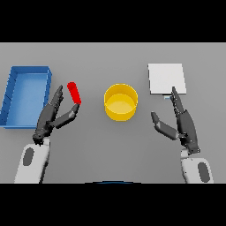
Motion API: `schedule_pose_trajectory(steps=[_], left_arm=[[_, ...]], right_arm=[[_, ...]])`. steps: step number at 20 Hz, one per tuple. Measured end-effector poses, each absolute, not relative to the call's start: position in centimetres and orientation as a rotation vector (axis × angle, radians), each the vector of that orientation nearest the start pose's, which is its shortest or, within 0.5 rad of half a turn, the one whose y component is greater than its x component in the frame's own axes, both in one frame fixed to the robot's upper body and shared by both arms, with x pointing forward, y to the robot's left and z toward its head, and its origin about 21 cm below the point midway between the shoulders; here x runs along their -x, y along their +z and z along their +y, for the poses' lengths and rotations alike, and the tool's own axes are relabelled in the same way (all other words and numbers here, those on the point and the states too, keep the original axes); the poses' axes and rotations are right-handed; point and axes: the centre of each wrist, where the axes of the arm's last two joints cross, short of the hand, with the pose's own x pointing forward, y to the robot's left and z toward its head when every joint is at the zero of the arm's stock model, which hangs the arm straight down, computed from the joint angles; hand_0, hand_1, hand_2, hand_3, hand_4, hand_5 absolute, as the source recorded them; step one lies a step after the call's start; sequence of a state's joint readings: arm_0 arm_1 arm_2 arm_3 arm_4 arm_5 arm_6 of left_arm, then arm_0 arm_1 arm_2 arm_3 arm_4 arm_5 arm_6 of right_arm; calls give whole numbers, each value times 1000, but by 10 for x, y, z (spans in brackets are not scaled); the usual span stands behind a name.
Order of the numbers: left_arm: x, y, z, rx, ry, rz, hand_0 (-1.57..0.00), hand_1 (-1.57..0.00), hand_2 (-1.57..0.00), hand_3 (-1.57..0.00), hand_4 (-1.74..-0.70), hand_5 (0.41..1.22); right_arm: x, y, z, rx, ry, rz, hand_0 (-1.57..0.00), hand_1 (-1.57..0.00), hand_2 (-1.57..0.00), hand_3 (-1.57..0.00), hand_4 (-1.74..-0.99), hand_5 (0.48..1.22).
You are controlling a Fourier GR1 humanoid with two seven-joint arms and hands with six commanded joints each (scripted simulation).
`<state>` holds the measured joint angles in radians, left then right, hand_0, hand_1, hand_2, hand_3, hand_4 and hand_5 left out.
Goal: Pick up the red beaker and tilt it to pour out 1 green nut into yellow bowl. Pick up the yellow bowl and place it on the metallic measuring scale.
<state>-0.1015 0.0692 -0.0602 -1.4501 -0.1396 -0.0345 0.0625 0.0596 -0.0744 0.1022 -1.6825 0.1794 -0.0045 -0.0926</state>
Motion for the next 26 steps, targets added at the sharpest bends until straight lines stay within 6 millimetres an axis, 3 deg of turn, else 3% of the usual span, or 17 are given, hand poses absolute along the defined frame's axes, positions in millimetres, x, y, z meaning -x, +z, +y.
schedule_pose_trajectory(steps=[9, 15, 20, 21, 23, 25, 26], left_arm=[[-323, -5, 209, -94, -333, -1513, 1, 1, 1, 1, -1197, 661], [-340, -16, 193, -103, -328, -1480, 1, 1, 1, 1, -1215, 678], [-351, -22, 192, -56, -260, -1548, 1, 1, -6, 1, -1303, 719], [-353, -24, 193, -46, -236, -1552, -4, -7, -54, -37, -1328, 738], [-356, -29, 188, -35, -203, -1540, -207, -230, -287, -254, -1401, 787], [-356, -35, 185, -49, -178, -1549, -551, -588, -662, -728, -1471, 943], [-358, -35, 181, -84, -179, -1544, -755, -783, -844, -884, -1519, 999]], right_arm=[[-229, 10, -224, 119, 269, -1707, 1, 1, 1, 1, -1226, 631], [-228, 11, -228, 131, 258, -1694, 1, 1, 1, 1, -1241, 641], [-228, 14, -224, 119, 250, -1701, 1, 1, 1, 1, -1246, 646], [-229, 16, -226, 131, 249, -1705, 1, 1, 1, 1, -1244, 644], [-228, 18, -231, 134, 239, -1707, 1, 1, 1, 1, -1240, 645], [-225, 16, -232, 139, 252, -1712, 1, 1, 1, 1, -1237, 648], [-228, 16, -230, 137, 245, -1700, 1, 1, 1, 1, -1239, 648]])
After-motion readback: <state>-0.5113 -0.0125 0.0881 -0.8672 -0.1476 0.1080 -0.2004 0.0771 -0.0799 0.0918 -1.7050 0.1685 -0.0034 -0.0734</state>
